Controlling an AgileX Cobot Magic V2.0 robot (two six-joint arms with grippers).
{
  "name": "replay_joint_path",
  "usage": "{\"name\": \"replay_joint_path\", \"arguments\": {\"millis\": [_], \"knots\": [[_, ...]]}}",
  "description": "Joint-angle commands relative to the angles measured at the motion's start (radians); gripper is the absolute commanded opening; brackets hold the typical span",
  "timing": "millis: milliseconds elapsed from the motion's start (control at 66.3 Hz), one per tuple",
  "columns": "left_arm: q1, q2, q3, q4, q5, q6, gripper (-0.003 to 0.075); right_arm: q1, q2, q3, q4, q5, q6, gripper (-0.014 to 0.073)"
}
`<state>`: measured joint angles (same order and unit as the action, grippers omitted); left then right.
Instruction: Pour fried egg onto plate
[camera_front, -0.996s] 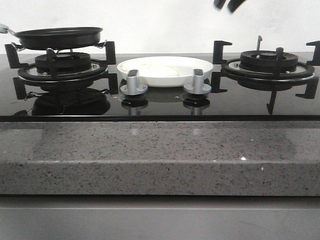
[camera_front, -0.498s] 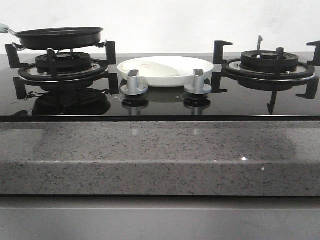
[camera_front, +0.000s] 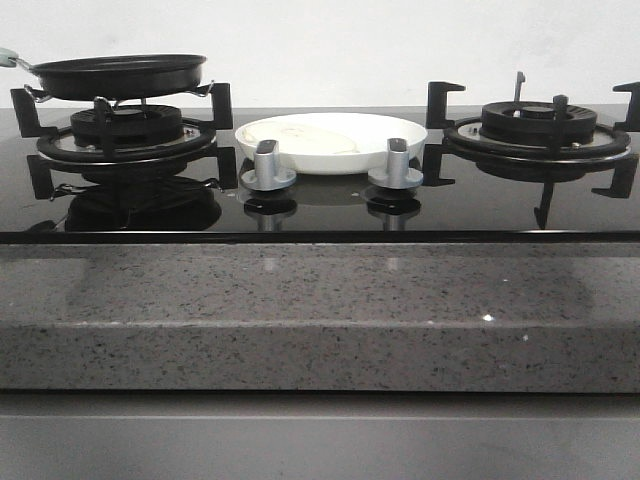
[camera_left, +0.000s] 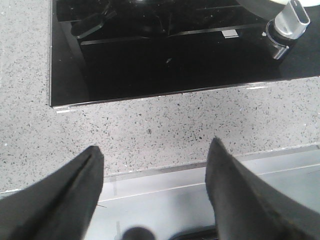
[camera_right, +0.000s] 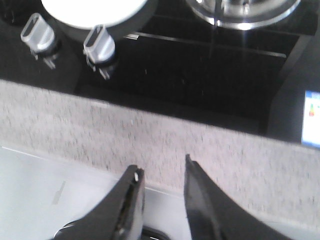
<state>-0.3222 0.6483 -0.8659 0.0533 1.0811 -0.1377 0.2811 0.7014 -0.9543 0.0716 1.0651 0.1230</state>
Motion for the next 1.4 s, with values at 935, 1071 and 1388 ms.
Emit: {"name": "replay_joint_path", "arguments": {"millis": [935,1071,1388], "knots": [[-0.009,0.001,-0.023,-0.001,-0.065,-0.008,-0.002,-0.002,-0.131,0.1,-0.009,-0.041,-0.01,-0.0068],[-0.009,0.001,-0.023,-0.001,-0.065,-0.008,-0.002,-0.002,-0.131,0.1,-0.009,-0.041,-0.01,-0.0068],[0.056,-0.12,0.035,0.009,-0.162,-0.008,-0.002,-0.002,-0.131,0.1,-0.009,-0.041,-0.01,-0.0068]]}}
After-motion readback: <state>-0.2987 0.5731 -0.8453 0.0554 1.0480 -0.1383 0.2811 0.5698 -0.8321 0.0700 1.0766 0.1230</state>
